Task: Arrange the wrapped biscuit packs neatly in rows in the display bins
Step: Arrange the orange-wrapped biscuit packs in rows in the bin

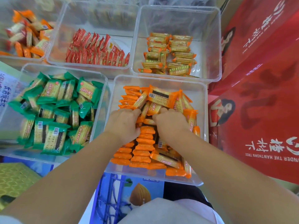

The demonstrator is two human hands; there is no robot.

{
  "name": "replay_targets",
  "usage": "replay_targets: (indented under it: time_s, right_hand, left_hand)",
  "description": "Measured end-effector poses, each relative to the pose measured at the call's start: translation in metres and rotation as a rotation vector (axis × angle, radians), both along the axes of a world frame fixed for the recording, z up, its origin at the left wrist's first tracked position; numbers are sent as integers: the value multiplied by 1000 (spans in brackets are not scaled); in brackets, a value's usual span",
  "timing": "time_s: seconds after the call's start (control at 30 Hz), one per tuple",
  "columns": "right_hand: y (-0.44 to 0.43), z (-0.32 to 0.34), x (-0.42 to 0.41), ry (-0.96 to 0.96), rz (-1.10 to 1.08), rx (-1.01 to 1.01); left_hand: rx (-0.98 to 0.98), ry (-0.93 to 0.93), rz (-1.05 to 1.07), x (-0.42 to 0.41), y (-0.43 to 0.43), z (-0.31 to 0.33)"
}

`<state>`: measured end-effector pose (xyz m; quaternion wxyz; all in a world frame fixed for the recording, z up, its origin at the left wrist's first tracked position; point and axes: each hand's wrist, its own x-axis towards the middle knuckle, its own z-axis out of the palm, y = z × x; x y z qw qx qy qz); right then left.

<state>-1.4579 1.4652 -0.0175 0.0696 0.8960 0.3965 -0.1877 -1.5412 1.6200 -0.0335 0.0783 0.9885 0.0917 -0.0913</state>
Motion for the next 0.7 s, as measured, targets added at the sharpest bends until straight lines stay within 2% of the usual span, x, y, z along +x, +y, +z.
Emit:
replay_targets:
  time_s: [0.13, 0.23, 0.37, 0.7]
  right_hand:
    - [-5, -1, 5, 22, -12, 10]
    - [-8, -2, 5, 12, -42, 34]
    - [-8, -1, 4, -15, -16, 22]
    - [-5, 9, 0, -229, 194, -10]
  left_hand:
    - [218, 99, -8, 5, -7, -2]
    - [264, 87, -2, 10, -10, -4]
    - [202, 48, 2, 13, -8, -7]
    - [-119, -253, 150, 5, -11, 6]
